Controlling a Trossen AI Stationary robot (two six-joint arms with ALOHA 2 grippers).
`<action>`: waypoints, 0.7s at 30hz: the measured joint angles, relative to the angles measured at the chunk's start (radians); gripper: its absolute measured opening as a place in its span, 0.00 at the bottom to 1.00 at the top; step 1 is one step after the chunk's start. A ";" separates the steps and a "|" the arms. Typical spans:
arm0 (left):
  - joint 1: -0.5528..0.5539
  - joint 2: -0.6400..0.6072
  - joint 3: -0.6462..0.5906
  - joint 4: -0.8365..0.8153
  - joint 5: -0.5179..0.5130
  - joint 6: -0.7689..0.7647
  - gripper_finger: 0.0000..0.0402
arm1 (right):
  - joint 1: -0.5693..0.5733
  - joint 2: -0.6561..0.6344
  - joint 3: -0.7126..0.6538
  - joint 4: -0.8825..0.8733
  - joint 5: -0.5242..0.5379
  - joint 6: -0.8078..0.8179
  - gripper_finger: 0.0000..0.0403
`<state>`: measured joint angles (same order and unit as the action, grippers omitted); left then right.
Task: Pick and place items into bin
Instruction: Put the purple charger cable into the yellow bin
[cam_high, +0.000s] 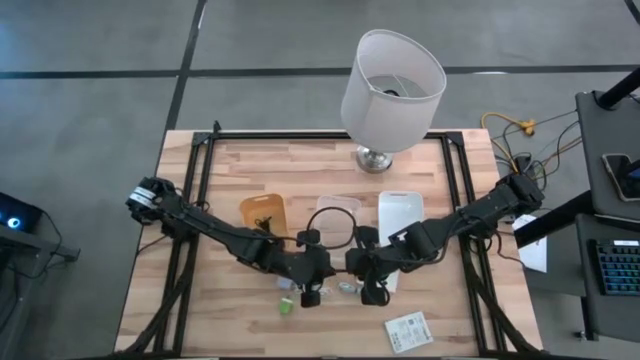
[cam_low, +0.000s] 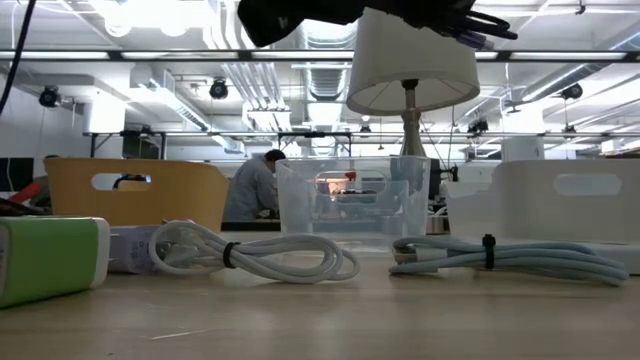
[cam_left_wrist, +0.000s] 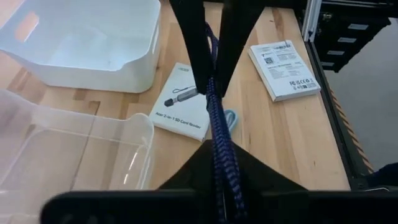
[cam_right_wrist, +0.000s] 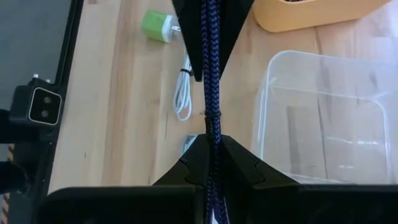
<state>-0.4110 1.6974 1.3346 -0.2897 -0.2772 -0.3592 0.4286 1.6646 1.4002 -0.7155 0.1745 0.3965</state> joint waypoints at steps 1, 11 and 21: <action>0.000 0.000 0.000 0.000 0.000 0.000 0.02 | 0.000 0.000 0.000 0.000 0.000 0.000 0.03; -0.006 -0.006 -0.001 -0.178 -0.037 -0.096 0.00 | 0.002 -0.011 -0.001 -0.075 0.012 0.090 0.19; -0.053 -0.220 0.067 -0.666 -0.212 -0.391 0.00 | 0.075 -0.095 -0.005 -0.232 0.160 0.190 0.45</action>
<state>-0.4636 1.4776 1.4016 -0.9555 -0.4889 -0.7506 0.5039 1.5698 1.3955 -0.9478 0.3345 0.5863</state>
